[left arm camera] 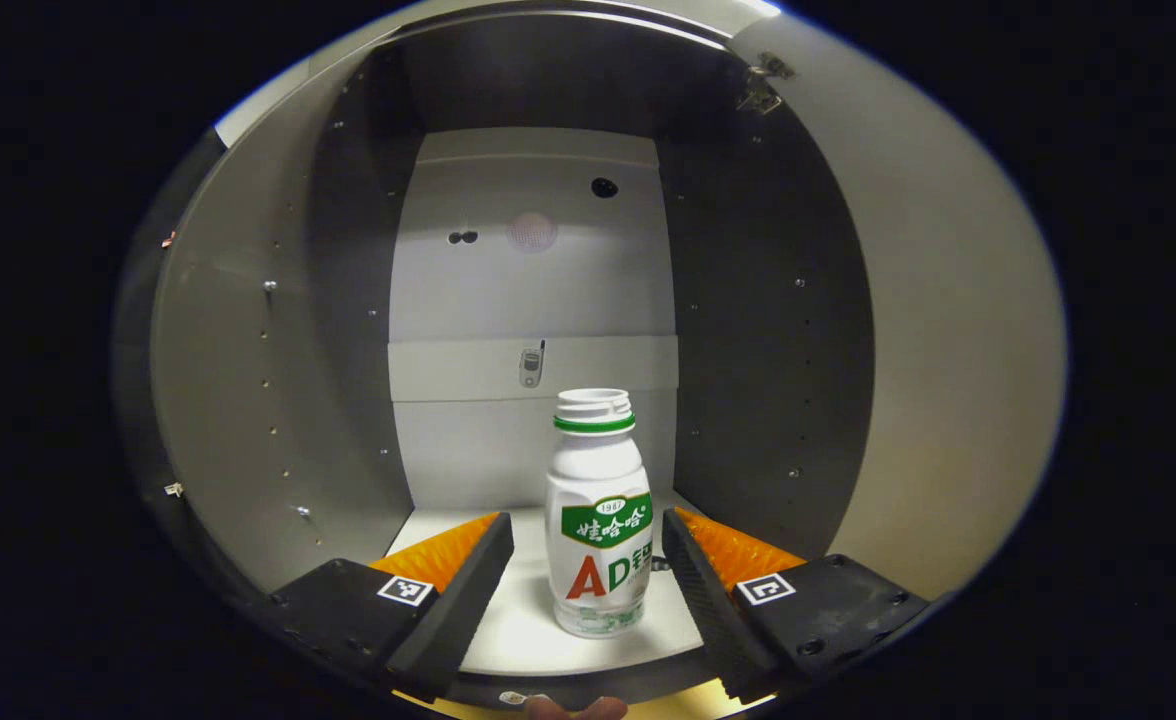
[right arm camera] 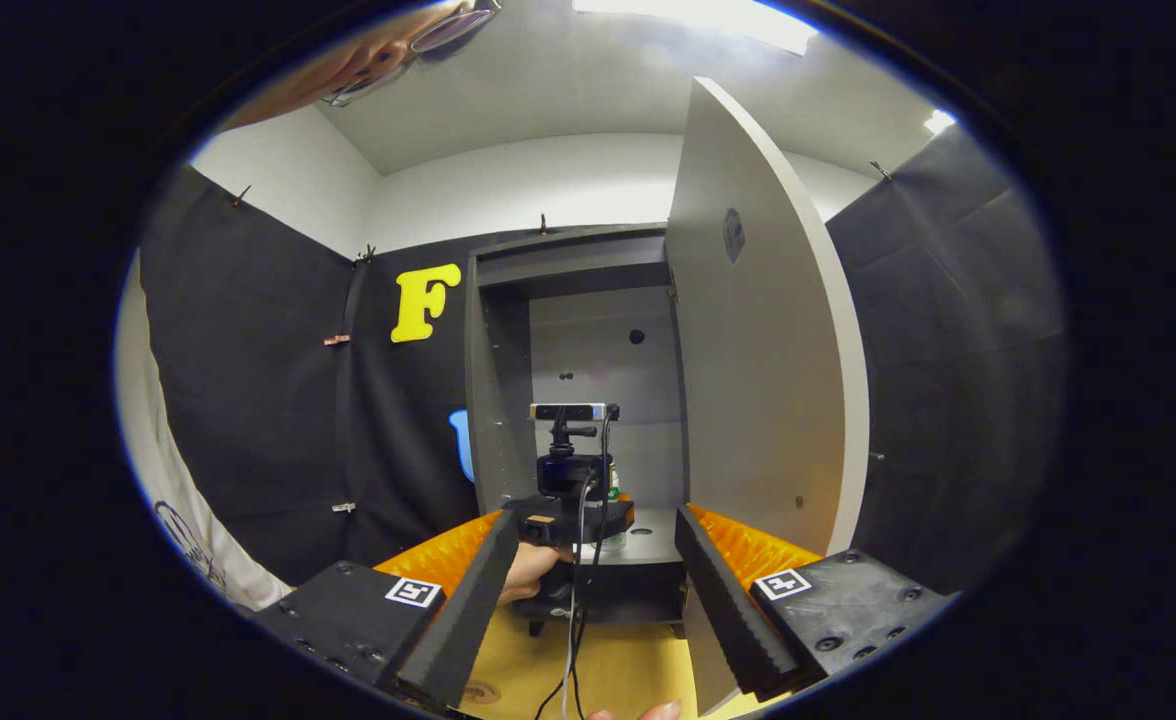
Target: Open the cabinet door with the right hand, grasp the bottle in the cabinet with the left hand and place it on the coaster, then close the cabinet door with the right hand.
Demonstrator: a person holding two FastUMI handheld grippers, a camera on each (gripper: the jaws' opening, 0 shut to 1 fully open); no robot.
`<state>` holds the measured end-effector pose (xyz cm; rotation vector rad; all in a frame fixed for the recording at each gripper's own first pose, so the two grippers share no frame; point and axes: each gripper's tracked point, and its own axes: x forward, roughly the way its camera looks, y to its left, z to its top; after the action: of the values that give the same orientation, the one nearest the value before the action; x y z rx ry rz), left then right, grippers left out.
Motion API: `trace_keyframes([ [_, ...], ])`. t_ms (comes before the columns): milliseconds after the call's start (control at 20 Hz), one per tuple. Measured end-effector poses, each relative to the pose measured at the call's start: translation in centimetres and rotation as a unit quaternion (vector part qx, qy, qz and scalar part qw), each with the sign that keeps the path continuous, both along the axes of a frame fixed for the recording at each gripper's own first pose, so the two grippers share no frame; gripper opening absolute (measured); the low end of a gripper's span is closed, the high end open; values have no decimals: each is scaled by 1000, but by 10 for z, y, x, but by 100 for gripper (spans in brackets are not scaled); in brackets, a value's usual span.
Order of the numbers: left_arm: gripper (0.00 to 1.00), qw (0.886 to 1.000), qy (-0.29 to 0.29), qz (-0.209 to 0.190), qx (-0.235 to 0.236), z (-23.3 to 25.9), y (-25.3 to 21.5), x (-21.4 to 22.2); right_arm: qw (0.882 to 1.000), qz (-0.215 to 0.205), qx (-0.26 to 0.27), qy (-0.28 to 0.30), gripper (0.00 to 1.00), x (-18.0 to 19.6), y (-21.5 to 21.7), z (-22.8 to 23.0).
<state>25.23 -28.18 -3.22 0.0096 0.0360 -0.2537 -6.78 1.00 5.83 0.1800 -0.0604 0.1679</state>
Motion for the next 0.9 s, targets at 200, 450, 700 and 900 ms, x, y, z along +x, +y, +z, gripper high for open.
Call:
trace_keyframes([
  [200, 95, 1000, 5, 15, 5, -8, -4, 20, 1000, 2, 11, 5, 100, 8, -4, -4],
  [450, 85, 1000, 12, 13, 4, -19, -8, 33, 1000, -5, 8, 9, 98, 13, -4, -10],
  [700, 73, 1000, -7, 5, 8, -3, -2, 19, 1000, -20, 11, 3, 98, 17, -8, -11],
  [900, 73, 1000, -24, -5, 10, 15, 11, -10, 999, -39, 2, -6, 97, 22, -19, -11],
])
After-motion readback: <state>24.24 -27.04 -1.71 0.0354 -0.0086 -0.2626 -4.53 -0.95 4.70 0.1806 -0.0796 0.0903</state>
